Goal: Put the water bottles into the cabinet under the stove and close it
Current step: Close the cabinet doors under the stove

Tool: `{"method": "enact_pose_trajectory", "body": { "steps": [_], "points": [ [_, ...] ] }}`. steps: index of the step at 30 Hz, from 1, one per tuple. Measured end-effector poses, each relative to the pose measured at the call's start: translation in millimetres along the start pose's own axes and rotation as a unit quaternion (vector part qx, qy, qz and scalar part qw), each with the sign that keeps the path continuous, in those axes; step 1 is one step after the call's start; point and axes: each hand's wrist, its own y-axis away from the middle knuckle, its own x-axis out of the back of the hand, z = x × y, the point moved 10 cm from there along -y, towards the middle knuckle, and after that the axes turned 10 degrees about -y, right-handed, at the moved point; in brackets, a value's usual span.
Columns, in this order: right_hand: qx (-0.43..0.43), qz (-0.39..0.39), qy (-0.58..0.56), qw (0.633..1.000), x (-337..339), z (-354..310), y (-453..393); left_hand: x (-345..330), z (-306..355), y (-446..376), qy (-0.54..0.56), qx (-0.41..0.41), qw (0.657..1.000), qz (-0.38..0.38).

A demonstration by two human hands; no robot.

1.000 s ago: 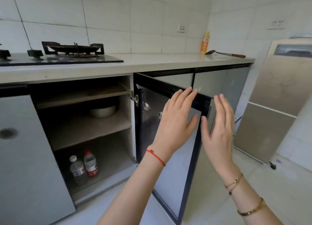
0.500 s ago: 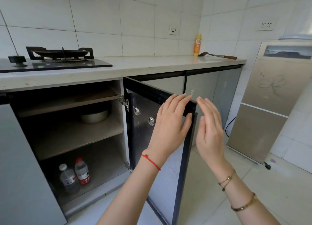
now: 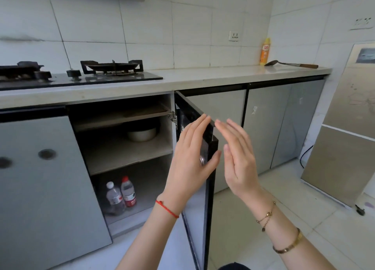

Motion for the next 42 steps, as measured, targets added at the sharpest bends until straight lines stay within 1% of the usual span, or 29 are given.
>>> {"method": "enact_pose_trajectory", "body": {
  "steps": [5, 9, 14, 17, 24, 28, 33, 39, 42],
  "points": [
    [0.016, -0.018, -0.052, 0.998, -31.5, -21.3, -6.1, 29.3, -31.0, 33.0, -0.051, 0.074, 0.995, 0.031],
    [0.034, -0.034, -0.080, 0.996, -57.3, -40.7, -16.9, 50.8, -51.0, 56.8, -0.093, 0.102, 0.990, 0.036],
    [0.031, -0.053, -0.116, 0.991, -92.7, -59.9, -26.9, 80.4, -74.6, 77.1, -0.134, 0.131, 0.980, 0.068],
    [0.030, -0.075, -0.124, 0.989, -118.8, -68.1, -32.2, 95.5, -92.7, 84.1, -0.144, 0.161, 0.973, 0.084],
    [0.048, -0.122, -0.102, 0.986, -193.3, -82.0, -44.9, 124.0, -144.2, 103.1, -0.203, 0.246, 0.944, 0.089],
    [0.058, -0.140, -0.095, 0.984, -236.3, -85.7, -52.3, 130.4, -164.5, 109.5, -0.227, 0.261, 0.936, 0.061],
    [0.076, -0.160, -0.077, 0.981, -284.2, -84.0, -67.1, 121.3, -195.3, 109.6, -0.227, 0.245, 0.942, -0.011],
    [0.097, -0.188, -0.039, 0.976, -336.9, -74.7, -81.1, 125.0, -250.2, 99.4, -0.254, 0.261, 0.931, -0.029],
    [0.098, -0.190, -0.022, 0.977, -359.2, -70.0, -86.8, 126.8, -273.2, 95.3, -0.272, 0.264, 0.925, -0.035]
  ]
}}
